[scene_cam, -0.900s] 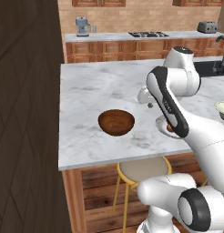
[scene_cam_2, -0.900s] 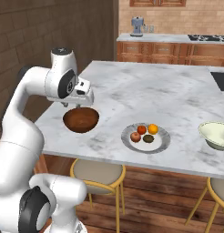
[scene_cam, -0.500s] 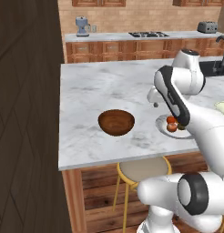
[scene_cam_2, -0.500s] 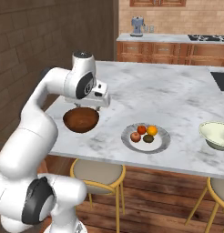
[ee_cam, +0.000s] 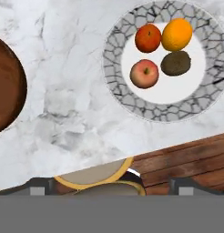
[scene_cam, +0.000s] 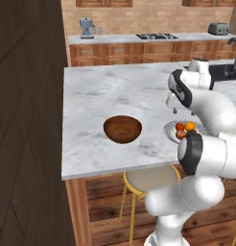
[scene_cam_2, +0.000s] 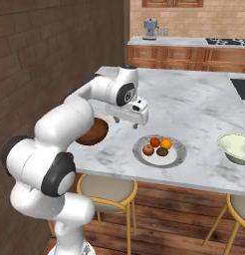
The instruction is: Take the fruits from the plate on the dining counter and place two fruits in each bowl.
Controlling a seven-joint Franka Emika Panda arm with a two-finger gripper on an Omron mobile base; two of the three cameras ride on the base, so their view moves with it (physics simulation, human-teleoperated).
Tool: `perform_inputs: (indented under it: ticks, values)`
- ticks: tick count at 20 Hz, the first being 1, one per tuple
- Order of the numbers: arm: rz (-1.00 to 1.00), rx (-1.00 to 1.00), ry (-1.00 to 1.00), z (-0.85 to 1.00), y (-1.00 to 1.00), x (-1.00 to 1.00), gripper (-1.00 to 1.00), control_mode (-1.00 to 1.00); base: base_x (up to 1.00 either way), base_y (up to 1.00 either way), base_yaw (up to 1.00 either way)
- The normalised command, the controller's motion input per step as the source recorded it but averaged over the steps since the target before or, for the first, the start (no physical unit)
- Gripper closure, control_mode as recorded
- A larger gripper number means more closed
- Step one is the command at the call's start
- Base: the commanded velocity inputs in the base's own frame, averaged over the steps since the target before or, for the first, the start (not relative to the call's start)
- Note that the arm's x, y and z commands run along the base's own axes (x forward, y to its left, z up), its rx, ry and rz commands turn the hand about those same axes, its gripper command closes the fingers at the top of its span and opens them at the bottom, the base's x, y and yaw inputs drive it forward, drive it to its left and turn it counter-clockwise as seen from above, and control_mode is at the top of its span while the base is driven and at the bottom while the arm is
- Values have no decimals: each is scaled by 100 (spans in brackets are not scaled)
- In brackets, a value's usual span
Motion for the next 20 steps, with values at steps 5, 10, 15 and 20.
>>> perform_inputs:
  ticks: [5, 10, 15, 20]
  values:
    - [-31, 1, 27, -54, -45, 49, -100, -100, 0, 0, 0]
    - [-19, 0, 18, -70, -31, 50, -100, -100, 0, 0, 0]
    - [-17, 1, 11, -88, -44, 40, -100, -100, 0, 0, 0]
    - [-5, 0, 0, -47, -9, 59, -100, -100, 0, 0, 0]
